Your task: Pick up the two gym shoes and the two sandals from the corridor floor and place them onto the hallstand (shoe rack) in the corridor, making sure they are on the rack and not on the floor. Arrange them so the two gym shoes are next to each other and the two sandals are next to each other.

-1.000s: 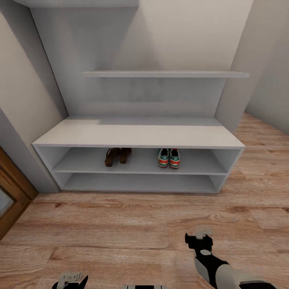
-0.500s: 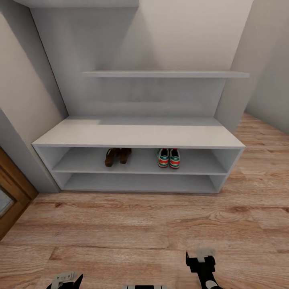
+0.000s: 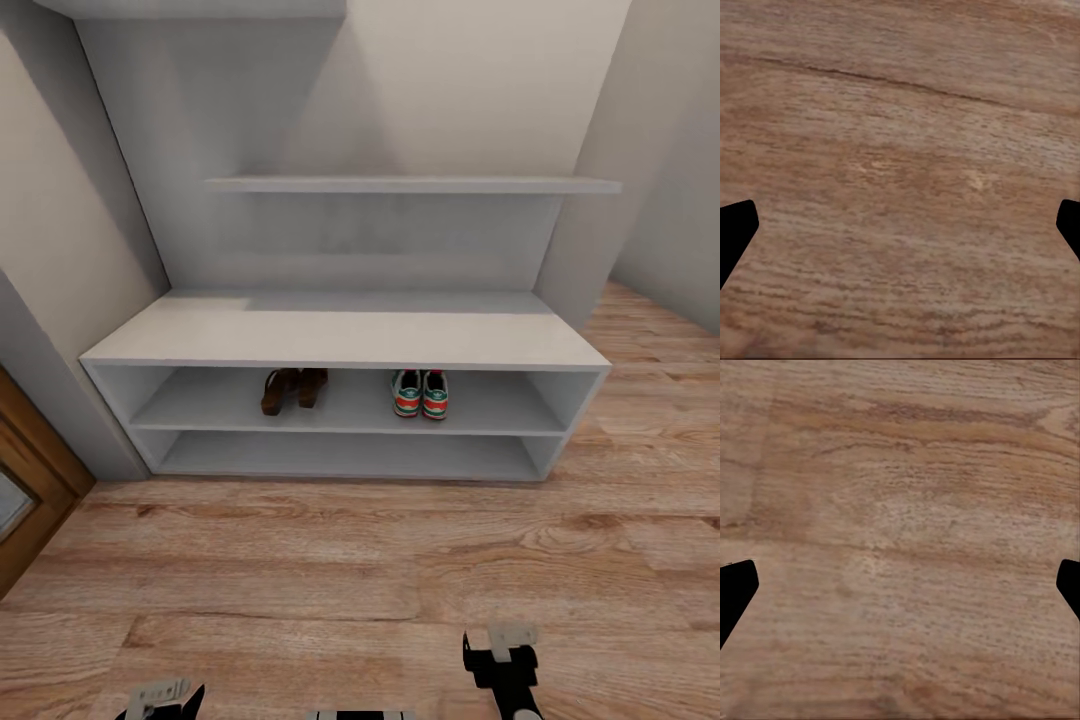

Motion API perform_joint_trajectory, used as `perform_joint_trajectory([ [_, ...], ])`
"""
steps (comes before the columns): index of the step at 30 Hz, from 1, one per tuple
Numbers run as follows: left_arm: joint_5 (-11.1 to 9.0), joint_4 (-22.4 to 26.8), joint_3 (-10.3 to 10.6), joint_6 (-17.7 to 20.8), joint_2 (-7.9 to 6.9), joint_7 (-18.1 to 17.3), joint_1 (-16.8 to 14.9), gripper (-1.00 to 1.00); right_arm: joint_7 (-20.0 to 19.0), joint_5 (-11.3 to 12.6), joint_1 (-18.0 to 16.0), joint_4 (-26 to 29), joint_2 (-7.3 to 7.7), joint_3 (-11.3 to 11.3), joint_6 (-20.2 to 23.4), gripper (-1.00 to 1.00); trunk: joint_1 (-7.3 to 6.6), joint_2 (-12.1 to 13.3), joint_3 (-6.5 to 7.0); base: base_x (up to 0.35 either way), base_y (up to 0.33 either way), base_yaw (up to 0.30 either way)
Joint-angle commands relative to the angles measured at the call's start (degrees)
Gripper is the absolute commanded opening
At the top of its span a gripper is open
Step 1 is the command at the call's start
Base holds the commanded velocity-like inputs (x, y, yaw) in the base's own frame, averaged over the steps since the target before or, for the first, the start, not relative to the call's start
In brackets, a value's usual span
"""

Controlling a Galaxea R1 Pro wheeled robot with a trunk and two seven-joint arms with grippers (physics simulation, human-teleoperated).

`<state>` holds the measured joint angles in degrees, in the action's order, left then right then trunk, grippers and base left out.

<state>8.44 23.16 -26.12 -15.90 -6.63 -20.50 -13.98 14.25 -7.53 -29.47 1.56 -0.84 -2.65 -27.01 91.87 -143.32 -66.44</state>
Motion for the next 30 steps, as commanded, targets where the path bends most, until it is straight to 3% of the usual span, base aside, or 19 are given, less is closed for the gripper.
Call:
perform_joint_trajectory([
  [1,0.57,-0.04,-0.5,-0.27,0.07,-0.33,0.14,1.0,0.65,-0.54,0.21,-0.06,0.01,-0.23,0.03,1.0,-0.01,-0.02,-0.04,0.0,0.0,0.0],
  [13,0.54,-0.11,-0.5,-0.27,0.2,-0.32,0.59,1.0,0.6,-0.39,4.84,-0.06,-0.36,-0.12,0.27,1.0,-0.01,-0.02,-0.04,0.0,0.0,0.0],
  [30,0.66,0.04,-0.47,-0.27,0.25,-0.33,0.58,1.0,0.6,-0.38,5.74,-0.06,-0.39,-0.07,0.29,1.0,-0.01,-0.02,-0.04,0.0,0.0,0.0],
])
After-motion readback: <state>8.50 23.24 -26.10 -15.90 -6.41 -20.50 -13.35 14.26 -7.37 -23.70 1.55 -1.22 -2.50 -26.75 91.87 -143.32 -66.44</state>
